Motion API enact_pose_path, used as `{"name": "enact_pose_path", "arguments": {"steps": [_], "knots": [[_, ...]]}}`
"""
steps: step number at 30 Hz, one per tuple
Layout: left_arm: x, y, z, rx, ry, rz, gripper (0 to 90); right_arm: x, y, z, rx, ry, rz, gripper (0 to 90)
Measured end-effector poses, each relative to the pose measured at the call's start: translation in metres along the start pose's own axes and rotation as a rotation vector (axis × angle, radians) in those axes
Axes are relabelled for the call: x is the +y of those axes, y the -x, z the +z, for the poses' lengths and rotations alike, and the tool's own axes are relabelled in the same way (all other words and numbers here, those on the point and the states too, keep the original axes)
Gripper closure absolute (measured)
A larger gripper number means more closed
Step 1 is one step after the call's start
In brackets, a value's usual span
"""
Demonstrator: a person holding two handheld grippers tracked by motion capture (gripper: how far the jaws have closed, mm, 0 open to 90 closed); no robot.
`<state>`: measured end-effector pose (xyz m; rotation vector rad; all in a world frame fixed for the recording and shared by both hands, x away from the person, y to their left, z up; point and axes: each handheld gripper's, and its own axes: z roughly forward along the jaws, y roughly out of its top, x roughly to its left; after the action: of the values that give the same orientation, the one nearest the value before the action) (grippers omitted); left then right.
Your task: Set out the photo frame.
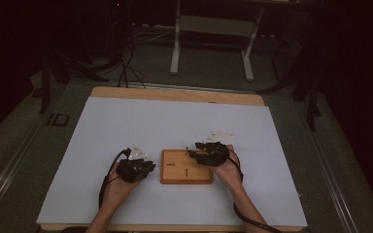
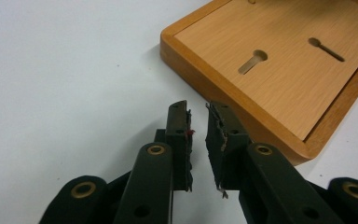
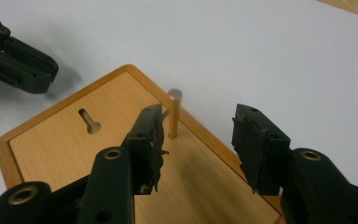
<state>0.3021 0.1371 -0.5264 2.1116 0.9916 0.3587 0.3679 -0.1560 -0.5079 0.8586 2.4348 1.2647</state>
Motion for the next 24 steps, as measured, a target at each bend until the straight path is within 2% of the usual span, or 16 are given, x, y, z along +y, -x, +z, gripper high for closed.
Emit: {"name": "enact_pose_path", "arguments": {"steps": [13, 20, 24], "knots": [[0.011, -0.003, -0.001, -0.031, 0.045, -0.010, 73.5, -0.024, 0.005, -0.028, -0.046, 0.002, 0.011, 50.1], [0.021, -0.002, 0.002, -0.068, 0.043, -0.006, 72.9, -0.037, 0.001, -0.038, -0.075, -0.020, -0.010, 49.2], [0.028, -0.002, 0.004, -0.075, 0.055, 0.006, 70.3, -0.045, -0.003, -0.045, -0.093, -0.034, -0.026, 49.3]]}}
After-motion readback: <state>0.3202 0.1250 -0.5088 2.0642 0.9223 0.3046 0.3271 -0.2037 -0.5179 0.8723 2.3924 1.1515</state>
